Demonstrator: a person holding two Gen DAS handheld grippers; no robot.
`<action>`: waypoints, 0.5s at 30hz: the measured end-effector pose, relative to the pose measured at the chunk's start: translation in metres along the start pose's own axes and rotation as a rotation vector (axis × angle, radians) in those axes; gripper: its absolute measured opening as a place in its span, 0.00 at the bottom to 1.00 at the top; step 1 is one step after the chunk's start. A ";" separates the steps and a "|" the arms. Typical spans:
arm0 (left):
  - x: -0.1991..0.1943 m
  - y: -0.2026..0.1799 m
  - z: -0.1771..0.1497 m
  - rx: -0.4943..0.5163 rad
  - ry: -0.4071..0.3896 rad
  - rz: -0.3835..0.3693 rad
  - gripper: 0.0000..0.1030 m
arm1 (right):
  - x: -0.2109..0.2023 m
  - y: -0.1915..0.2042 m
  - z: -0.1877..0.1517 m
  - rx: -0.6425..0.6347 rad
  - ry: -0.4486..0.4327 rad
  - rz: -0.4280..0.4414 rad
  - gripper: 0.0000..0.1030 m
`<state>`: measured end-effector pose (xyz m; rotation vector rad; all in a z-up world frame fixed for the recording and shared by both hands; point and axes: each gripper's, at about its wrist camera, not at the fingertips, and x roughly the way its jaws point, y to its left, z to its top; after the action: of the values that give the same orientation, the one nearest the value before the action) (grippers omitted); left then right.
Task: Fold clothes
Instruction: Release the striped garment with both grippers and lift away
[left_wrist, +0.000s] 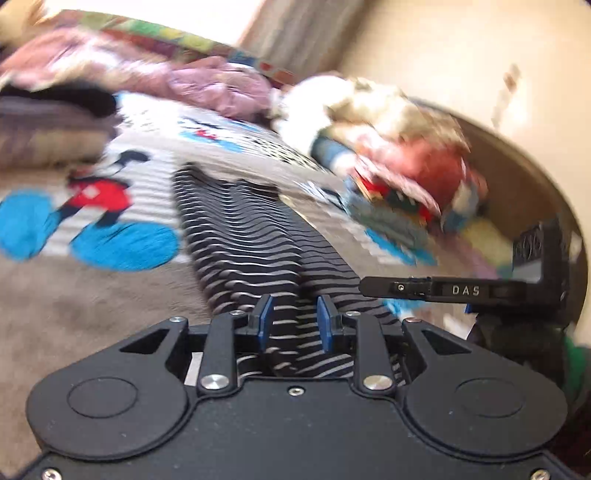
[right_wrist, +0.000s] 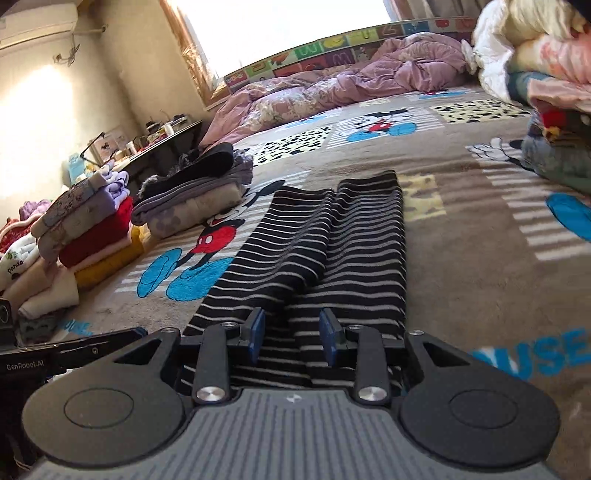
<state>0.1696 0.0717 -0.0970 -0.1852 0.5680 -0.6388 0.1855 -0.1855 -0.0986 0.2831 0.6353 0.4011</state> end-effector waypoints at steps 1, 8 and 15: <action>0.008 -0.006 -0.001 0.051 0.023 0.023 0.22 | -0.007 -0.004 -0.009 0.012 -0.011 -0.012 0.33; 0.040 0.005 -0.014 0.067 0.152 0.151 0.22 | -0.029 -0.002 -0.059 -0.185 -0.022 -0.095 0.33; 0.012 -0.015 -0.016 0.120 0.086 0.181 0.50 | -0.063 0.000 -0.079 -0.305 -0.069 -0.083 0.37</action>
<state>0.1610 0.0521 -0.1105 0.0066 0.6193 -0.5050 0.0899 -0.2033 -0.1270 -0.0203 0.5084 0.4009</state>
